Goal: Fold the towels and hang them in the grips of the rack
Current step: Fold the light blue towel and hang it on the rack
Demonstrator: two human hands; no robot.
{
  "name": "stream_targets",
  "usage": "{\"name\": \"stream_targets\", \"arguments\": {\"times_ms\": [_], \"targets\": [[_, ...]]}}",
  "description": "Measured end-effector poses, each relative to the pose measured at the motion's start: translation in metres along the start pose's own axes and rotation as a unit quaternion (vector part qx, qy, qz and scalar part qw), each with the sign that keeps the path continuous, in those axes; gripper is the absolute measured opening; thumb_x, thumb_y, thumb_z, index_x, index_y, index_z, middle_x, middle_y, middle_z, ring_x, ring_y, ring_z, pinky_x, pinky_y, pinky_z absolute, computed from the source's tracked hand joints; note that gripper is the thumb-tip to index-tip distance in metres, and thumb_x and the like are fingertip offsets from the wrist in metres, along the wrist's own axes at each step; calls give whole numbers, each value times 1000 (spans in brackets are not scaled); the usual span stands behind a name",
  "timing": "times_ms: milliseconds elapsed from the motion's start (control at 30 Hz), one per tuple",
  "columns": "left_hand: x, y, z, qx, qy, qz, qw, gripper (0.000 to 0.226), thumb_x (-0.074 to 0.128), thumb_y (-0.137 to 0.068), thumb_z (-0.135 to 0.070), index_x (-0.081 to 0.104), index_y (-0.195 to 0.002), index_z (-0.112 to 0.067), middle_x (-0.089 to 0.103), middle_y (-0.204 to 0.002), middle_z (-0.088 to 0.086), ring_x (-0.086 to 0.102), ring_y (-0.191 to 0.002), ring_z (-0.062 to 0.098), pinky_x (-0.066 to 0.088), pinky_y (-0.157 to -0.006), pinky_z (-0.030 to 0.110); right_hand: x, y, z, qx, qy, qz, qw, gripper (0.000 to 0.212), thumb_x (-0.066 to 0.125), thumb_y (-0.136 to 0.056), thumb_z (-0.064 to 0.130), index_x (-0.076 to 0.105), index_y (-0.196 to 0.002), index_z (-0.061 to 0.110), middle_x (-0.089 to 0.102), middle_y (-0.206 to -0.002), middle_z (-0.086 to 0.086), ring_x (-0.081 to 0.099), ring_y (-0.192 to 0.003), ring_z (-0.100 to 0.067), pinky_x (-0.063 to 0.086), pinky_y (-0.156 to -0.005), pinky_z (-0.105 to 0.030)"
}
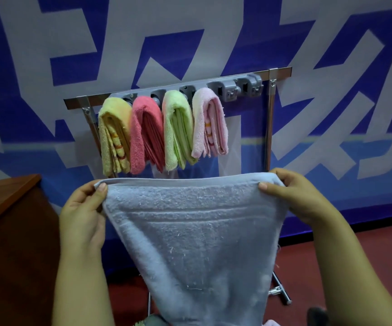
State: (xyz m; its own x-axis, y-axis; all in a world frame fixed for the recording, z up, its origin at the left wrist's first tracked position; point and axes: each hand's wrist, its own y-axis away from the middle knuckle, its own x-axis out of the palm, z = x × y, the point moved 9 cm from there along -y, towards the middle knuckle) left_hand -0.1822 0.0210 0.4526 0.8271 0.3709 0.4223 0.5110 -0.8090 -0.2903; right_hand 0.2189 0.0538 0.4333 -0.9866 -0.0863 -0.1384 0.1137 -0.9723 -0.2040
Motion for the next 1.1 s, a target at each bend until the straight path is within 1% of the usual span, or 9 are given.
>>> {"name": "stream_targets", "arguments": {"times_ms": [133,267,333,433,600,733,833,933,1100], "targets": [[-2,-2,5,-22,18,6,1000,42,52,-89,2,71,-60,-21,69,-62,-7,66,-64,5,56,-68,18,-4,0,-3,18,-135,37,990,24,82,-52,30,64,-64,20,66,-65,3,62,-59,-9,49,-49,-19],[-5,-1,6,-31,25,-8,999,48,50,-90,4,71,-55,-22,68,-58,-8,65,-60,2,56,-65,17,-18,-1,-11,39,-186,-14,982,53,91,-36,38,62,-72,13,67,-64,1,64,-59,-11,53,-51,-21],[-5,0,8,-37,25,-12,999,46,49,-90,4,70,-56,-20,68,-58,-7,65,-60,3,56,-64,17,-22,-1,-13,46,-218,-39,974,43,86,-52,36,62,-77,10,68,-63,1,64,-60,-12,54,-52,-21],[-4,0,13,-49,25,-14,998,29,50,-91,1,63,-72,-16,68,-59,-7,66,-60,4,56,-65,20,-23,-2,-20,70,-285,-70,953,12,57,-87,17,62,-83,7,70,-65,-1,65,-60,-12,55,-54,-21],[-10,-2,55,-156,12,-35,987,15,47,-93,-4,60,-86,-7,70,-75,6,67,-61,11,58,-57,23,-1,6,-54,210,-393,-108,889,16,55,-92,18,63,-86,7,71,-61,-3,68,-52,-11,55,-50,-23],[-7,19,86,-227,24,-92,969,6,54,-90,-5,59,-86,-6,64,-91,12,68,-61,14,58,-54,25,14,8,-65,237,-432,-132,860,12,54,-93,13,62,-91,4,72,-62,-5,70,-53,-12,57,-49,-23],[21,38,85,-222,15,-73,972,7,57,-89,-2,60,-83,-6,68,-75,8,66,-70,17,56,-58,26,28,4,-58,222,-394,-116,884,14,52,-94,12,62,-96,2,73,-65,-5,70,-56,-12,56,-49,-23],[57,58,76,-206,14,-13,978,14,55,-90,1,58,-78,-6,66,-56,1,65,-58,11,57,-57,22,50,1,-42,179,-318,-82,927,16,51,-94,10,63,-99,0,72,-72,-8,70,-61,-14,56,-53,-25],[100,84,64,-186,-61,91,977,8,58,-89,-4,59,-81,-6,62,-75,9,64,-68,17,58,-66,28,82,7,-13,121,-187,-31,974,16,55,-92,13,66,-84,6,66,-58,2,63,-54,-6,53,-58,-24]]}}
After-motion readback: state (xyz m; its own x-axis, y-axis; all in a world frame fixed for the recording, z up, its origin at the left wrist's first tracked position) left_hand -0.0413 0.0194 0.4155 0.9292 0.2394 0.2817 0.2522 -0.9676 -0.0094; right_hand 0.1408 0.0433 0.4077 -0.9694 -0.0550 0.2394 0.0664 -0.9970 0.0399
